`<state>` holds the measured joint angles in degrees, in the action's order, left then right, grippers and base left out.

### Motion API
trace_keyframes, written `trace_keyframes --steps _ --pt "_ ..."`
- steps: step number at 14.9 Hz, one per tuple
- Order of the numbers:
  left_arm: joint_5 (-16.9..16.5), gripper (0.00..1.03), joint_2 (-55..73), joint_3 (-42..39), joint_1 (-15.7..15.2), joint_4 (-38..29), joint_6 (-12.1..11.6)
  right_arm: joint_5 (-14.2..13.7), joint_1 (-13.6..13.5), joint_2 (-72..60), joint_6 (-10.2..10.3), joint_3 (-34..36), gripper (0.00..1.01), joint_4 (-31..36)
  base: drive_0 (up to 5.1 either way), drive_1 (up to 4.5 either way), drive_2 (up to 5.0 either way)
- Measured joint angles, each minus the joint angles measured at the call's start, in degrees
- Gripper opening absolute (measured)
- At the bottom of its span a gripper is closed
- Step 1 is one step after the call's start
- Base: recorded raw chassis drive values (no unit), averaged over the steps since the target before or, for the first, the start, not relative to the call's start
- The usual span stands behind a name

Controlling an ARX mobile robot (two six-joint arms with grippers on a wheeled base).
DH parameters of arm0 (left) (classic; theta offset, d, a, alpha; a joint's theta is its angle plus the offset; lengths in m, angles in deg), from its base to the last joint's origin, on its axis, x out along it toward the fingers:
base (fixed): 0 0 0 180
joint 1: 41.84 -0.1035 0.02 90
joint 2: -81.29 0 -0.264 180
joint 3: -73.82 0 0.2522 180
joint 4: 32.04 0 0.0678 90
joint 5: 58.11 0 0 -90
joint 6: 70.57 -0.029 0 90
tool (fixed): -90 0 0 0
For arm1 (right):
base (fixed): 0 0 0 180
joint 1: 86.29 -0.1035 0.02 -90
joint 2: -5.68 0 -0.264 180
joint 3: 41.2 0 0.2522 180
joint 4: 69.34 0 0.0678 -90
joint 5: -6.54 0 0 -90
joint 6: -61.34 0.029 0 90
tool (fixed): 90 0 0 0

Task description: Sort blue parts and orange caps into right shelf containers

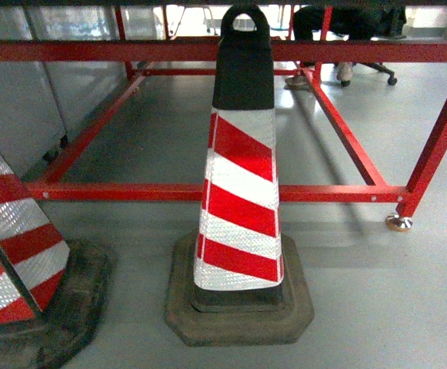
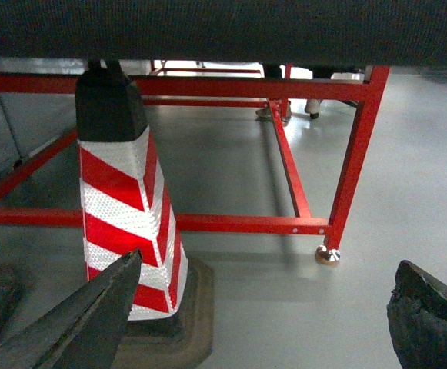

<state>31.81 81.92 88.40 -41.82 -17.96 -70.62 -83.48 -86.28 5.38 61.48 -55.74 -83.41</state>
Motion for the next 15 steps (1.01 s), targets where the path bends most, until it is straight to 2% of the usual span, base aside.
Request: trace_keyframes --steps 15 --pt "0.1 0.98 0.0 0.0 0.0 0.0 0.1 0.0 0.0 0.0 0.0 0.0 0.98 0.1 0.0 0.00 0.0"
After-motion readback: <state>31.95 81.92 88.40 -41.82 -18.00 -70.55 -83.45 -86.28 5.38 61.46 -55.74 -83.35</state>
